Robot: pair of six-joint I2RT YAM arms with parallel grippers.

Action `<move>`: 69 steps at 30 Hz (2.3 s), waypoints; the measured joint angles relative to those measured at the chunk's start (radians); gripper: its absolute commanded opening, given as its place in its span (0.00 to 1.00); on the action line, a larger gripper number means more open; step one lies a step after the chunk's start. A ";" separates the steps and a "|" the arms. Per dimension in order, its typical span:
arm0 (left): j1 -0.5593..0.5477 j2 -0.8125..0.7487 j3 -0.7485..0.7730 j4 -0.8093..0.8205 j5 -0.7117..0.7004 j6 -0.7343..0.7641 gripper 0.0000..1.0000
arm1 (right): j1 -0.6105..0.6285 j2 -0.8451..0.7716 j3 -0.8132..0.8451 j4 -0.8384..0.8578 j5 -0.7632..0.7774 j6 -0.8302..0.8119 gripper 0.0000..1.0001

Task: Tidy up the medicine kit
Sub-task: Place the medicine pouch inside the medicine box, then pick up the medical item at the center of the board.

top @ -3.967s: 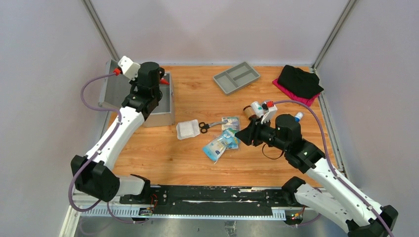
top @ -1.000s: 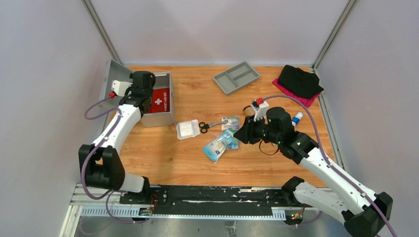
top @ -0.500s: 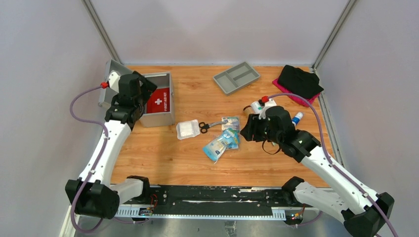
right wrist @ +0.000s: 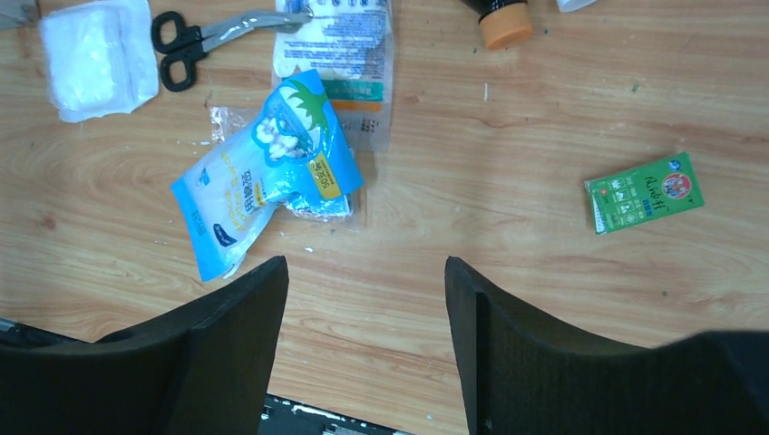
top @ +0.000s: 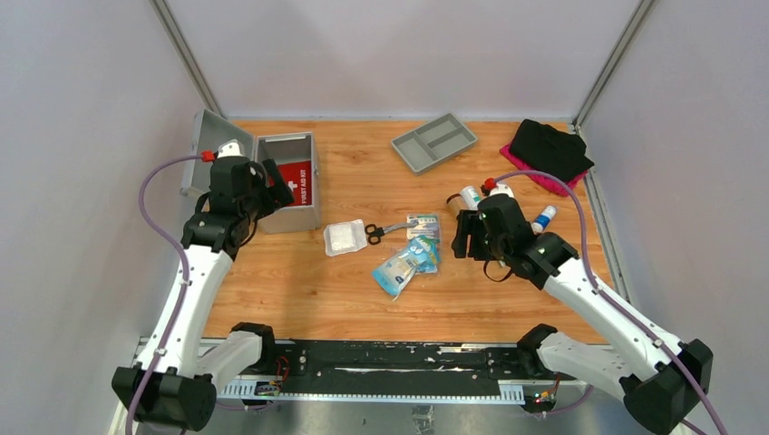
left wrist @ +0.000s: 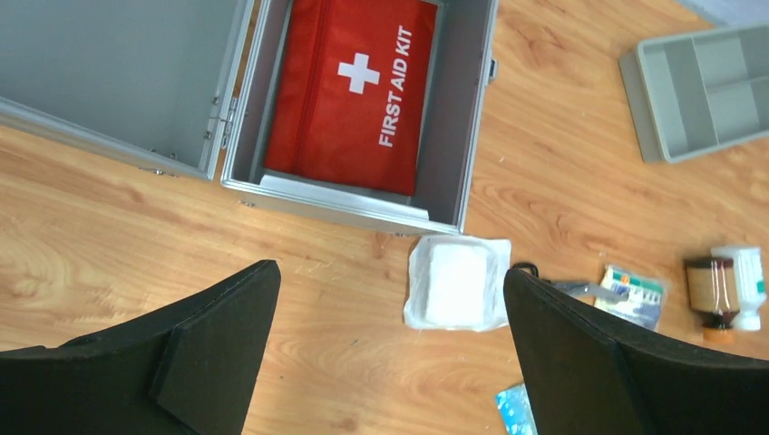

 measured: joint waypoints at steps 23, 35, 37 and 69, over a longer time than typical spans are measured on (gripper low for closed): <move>-0.249 -0.023 -0.059 -0.048 0.089 0.206 0.86 | -0.066 0.178 -0.002 0.039 -0.272 0.195 0.66; -0.336 -0.080 -0.058 -0.053 0.006 0.244 0.88 | 0.155 0.320 -0.129 0.318 -0.229 0.515 0.67; -0.340 -0.086 -0.058 -0.053 0.010 0.244 0.88 | 0.178 0.365 -0.129 0.357 -0.199 0.554 0.67; -0.348 -0.177 -0.209 0.152 0.403 0.195 0.90 | 0.215 0.206 -0.157 0.469 -0.001 0.430 0.00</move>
